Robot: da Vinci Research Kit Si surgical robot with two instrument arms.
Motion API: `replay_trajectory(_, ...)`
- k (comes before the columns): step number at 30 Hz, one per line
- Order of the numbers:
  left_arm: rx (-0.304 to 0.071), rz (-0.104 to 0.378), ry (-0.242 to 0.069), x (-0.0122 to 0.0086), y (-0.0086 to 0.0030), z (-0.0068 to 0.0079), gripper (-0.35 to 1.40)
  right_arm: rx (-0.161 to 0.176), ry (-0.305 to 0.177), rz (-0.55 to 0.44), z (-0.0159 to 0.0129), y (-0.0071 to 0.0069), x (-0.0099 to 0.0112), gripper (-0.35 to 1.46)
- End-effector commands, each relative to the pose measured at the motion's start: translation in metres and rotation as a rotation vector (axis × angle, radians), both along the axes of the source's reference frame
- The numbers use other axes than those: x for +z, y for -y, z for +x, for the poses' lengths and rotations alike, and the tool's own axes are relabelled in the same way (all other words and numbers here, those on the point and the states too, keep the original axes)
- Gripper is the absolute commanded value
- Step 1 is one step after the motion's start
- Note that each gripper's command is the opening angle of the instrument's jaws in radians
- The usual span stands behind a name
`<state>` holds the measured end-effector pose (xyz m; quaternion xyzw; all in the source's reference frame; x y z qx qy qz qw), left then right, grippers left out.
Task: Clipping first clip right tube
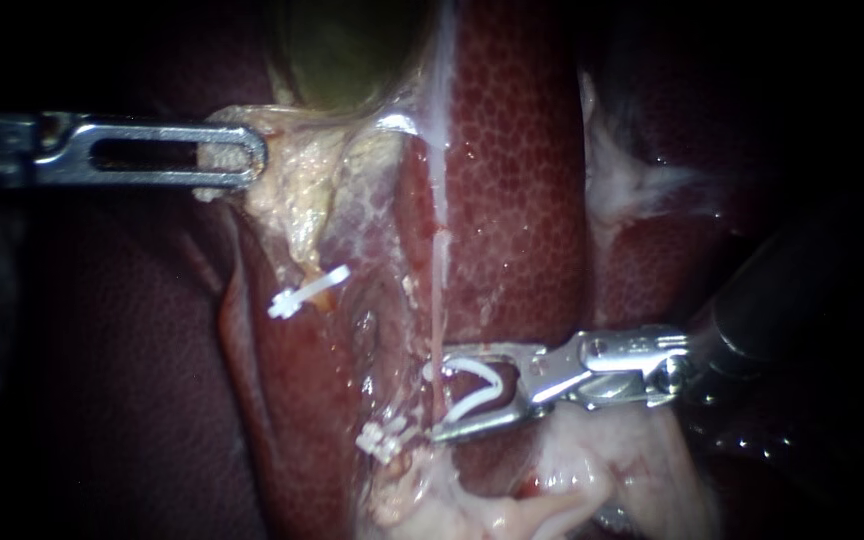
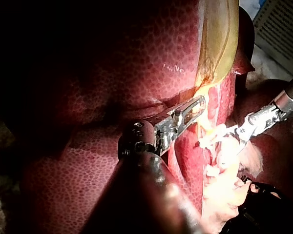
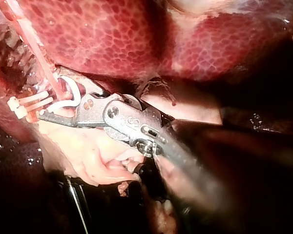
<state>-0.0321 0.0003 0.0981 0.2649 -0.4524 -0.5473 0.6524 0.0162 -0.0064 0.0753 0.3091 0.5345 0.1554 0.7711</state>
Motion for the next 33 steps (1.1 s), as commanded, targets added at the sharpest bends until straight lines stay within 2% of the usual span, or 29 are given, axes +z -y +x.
replay_trajectory(1, -0.001, 0.0, -0.001, 0.0, 0.0, 0.0, -0.35, -0.001, 0.001, 0.007, 0.0002, 0.0001, 0.0001, 0.6)
replay_trajectory(3, -0.001, 0.0, -0.001, 0.0001, 0.0001, 0.0, -0.35, -0.003, 0.007, 0.022, 0.0006, 0.0004, 0.0002, 0.6)
replay_trajectory(17, -0.002, -0.002, -0.002, 0.0002, 0.0002, -0.0002, -0.35, -0.017, -0.078, 0.187, 0.0012, 0.001, 0.0001, 0.56)
replay_trajectory(33, -0.003, -0.003, -0.003, 0.0003, 0.0003, -0.0003, -0.35, -0.023, -0.085, 0.231, 0.0019, 0.0012, 0.0007, 0.51)
